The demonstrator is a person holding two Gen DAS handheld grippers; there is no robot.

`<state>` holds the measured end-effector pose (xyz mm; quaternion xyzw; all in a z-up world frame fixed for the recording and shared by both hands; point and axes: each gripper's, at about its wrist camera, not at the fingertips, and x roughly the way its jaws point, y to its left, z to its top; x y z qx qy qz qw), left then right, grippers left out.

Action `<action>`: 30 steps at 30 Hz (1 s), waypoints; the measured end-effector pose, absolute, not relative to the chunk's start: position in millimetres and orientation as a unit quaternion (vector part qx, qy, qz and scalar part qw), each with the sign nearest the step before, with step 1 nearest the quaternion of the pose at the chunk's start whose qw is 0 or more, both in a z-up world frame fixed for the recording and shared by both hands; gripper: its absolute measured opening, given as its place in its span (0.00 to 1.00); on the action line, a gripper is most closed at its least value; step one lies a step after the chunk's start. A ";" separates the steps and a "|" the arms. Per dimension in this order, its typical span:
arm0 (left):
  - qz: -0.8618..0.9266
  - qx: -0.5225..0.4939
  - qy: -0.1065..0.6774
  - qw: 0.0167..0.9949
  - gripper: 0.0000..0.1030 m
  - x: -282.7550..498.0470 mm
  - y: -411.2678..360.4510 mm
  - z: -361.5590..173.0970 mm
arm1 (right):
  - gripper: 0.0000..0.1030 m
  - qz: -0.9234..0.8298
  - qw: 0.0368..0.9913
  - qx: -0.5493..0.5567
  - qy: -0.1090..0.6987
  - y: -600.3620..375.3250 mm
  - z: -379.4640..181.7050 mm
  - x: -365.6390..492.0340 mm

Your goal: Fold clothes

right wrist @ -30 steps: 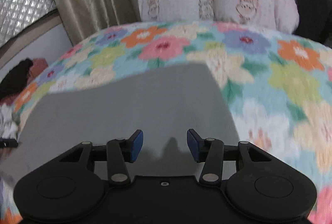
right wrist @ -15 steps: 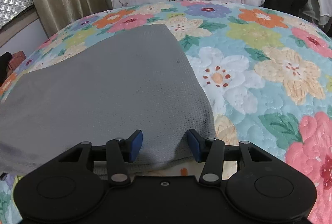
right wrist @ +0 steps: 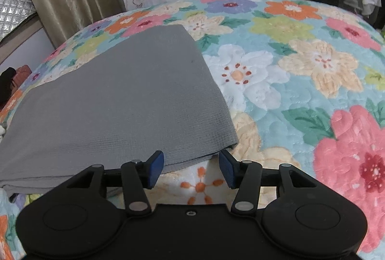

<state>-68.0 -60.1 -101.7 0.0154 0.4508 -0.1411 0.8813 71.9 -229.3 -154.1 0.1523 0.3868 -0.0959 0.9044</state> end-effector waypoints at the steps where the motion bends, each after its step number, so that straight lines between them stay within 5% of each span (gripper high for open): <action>1: -0.144 0.010 0.455 0.879 0.41 -67.1 -58.6 -105.0 | 0.56 -0.101 0.905 0.152 0.385 -231.2 -154.2 71.3; 6: -0.162 -0.059 0.466 0.868 0.34 -50.6 -47.5 -120.5 | 0.56 -0.116 0.893 0.231 0.370 -252.7 -163.9 65.1; 8: -0.172 -0.050 0.470 0.864 0.12 -42.4 -50.2 -130.3 | 0.54 -0.119 0.892 0.250 0.357 -262.6 -169.2 70.1; 9: -0.174 -0.040 0.465 0.867 0.00 -42.1 -52.6 -130.1 | 0.45 -0.119 0.894 0.254 0.350 -266.5 -170.6 73.9; 10: -0.173 -0.028 0.455 0.873 0.00 -44.9 -54.9 -125.4 | 0.32 -0.111 0.897 0.253 0.345 -268.8 -169.6 78.8; 11: -0.171 -0.016 0.446 0.879 0.00 -47.8 -57.3 -120.8 | 0.09 -0.104 0.902 0.249 0.337 -269.8 -167.0 82.1; 16: -0.167 0.008 0.419 0.892 0.00 -58.7 -56.9 -101.2 | 0.08 -0.093 0.935 0.200 0.277 -258.9 -135.3 62.1; 22: -0.142 0.061 0.472 0.868 0.01 -51.0 -66.4 -120.4 | 0.08 -0.131 0.899 0.223 0.354 -278.8 -171.2 64.5; 29: -0.173 -0.010 0.433 0.884 0.18 -44.6 -45.2 -84.8 | 0.27 -0.168 0.913 0.163 0.335 -260.1 -143.1 59.9; 30: -0.182 -0.023 0.437 0.881 0.22 -36.4 -44.5 -86.2 | 0.38 -0.156 0.919 0.147 0.332 -254.3 -136.7 61.7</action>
